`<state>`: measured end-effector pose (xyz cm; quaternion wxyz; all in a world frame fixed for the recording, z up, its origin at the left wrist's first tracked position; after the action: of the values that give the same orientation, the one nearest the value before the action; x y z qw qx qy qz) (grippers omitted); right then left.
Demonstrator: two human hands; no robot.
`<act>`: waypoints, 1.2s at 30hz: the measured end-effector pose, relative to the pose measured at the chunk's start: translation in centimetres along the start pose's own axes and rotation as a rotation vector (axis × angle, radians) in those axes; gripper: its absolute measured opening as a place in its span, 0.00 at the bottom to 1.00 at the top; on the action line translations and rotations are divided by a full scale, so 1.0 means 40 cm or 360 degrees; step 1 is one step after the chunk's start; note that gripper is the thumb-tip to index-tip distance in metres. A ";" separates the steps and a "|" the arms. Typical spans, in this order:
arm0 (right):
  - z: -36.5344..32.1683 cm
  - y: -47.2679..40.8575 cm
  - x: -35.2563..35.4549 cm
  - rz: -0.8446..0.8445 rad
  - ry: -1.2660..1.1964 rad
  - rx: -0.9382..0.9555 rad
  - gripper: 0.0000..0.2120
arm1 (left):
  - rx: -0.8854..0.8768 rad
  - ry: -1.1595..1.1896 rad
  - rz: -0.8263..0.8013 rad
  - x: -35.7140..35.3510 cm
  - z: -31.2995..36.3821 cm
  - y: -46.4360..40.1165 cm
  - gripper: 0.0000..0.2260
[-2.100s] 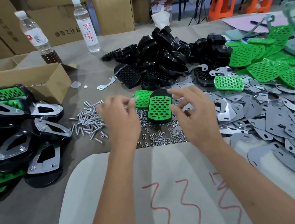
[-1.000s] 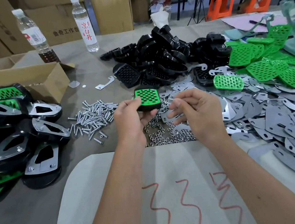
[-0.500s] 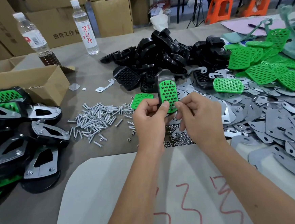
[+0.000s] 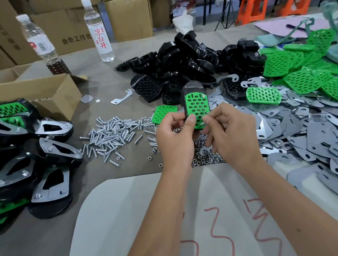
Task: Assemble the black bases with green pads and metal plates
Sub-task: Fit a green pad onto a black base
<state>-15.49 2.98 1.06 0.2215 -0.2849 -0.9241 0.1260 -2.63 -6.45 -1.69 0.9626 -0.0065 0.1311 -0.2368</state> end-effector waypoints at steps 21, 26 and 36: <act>0.053 -0.004 -0.004 -0.0047 -0.0512 -0.0357 0.23 | 0.0042 0.0253 0.0092 0.005 0.004 0.004 0.08; 0.065 -0.011 -0.030 -0.0240 -0.1009 -0.0343 0.14 | 0.0013 0.0065 -0.0037 -0.002 0.028 0.005 0.07; 0.076 -0.002 -0.038 -0.0251 -0.0756 -0.0493 0.11 | -0.0116 -0.0699 -0.0096 0.072 0.096 -0.013 0.07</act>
<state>-15.86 1.71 -2.06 -0.0380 -0.2053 -0.9775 0.0291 0.55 -8.41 1.33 0.9597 -0.0966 -0.0734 -0.2536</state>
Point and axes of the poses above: each hand's wrist, its own y-axis away from the middle knuckle, its own x-axis out of the back of the hand, z = x × y, the point moved 9 cm from there along -y, towards the middle knuckle, and after that the axes turned 12 degrees about -z, right-handed, at the moved point
